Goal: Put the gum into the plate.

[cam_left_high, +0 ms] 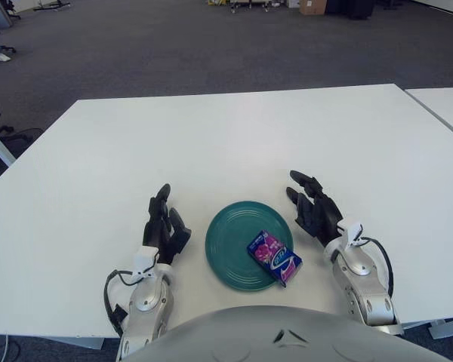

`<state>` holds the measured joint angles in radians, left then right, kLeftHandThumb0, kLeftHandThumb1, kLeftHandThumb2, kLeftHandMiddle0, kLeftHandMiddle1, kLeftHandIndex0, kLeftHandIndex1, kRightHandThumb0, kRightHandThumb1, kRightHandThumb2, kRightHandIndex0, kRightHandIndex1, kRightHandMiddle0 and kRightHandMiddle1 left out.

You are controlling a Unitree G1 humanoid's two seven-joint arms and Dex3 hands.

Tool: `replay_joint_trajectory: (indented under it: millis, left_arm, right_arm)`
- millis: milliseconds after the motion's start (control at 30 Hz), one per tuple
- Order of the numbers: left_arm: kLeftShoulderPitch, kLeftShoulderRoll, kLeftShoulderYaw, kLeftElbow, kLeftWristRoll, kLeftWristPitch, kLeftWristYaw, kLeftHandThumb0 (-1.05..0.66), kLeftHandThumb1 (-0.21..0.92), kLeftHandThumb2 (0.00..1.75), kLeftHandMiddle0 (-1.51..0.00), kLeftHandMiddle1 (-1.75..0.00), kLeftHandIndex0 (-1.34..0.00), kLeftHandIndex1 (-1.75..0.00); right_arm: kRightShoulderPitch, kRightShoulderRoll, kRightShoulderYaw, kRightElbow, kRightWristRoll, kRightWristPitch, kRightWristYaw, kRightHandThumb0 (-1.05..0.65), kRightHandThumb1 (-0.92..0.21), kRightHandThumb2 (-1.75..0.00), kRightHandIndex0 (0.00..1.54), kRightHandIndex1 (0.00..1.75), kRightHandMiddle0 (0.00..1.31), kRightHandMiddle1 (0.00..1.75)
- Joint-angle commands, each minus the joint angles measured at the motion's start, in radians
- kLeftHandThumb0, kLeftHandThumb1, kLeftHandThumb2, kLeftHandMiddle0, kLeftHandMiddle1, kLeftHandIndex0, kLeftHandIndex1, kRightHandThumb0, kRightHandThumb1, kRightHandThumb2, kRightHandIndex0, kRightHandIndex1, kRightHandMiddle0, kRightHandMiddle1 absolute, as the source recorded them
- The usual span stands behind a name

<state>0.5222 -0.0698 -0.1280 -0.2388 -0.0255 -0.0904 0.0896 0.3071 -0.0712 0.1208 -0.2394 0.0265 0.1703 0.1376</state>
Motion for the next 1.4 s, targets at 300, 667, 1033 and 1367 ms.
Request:
replay_joint_trajectory:
  millis: [300,667,1033,1367]
  left_arm:
    - [0.031,-0.009,-0.063,0.043,0.031,-0.097,-0.019,-0.97,0.92,1.04,-0.17,0.00,0.00,-0.55]
    - [0.057,-0.028,-0.078,-0.009,0.056,-0.117,0.004,-0.96,0.92,0.99,-0.16,0.00,0.00,-0.54]
    - [0.078,-0.043,-0.092,-0.049,0.044,-0.088,0.000,-0.97,0.92,0.96,-0.16,0.00,0.00,-0.53]
    - [0.096,-0.049,-0.112,-0.109,0.049,-0.026,0.009,-0.97,0.92,0.94,-0.18,-0.01,0.00,-0.56]
  right_arm:
    - [0.032,-0.005,0.015,0.050,-0.033,-0.047,-0.017,-0.66,-0.92,-0.95,0.19,0.00,0.00,0.47]
    - [0.033,0.010,0.025,0.069,-0.042,-0.073,-0.037,-0.65,-0.92,-0.97,0.20,0.01,0.00,0.50]
    - [0.034,0.012,0.028,0.063,-0.038,-0.075,-0.037,-0.66,-0.92,-0.97,0.21,0.01,0.00,0.50]
    - [0.032,0.014,0.022,0.054,-0.032,-0.072,-0.035,-0.65,-0.92,-0.97,0.22,0.01,0.00,0.53]
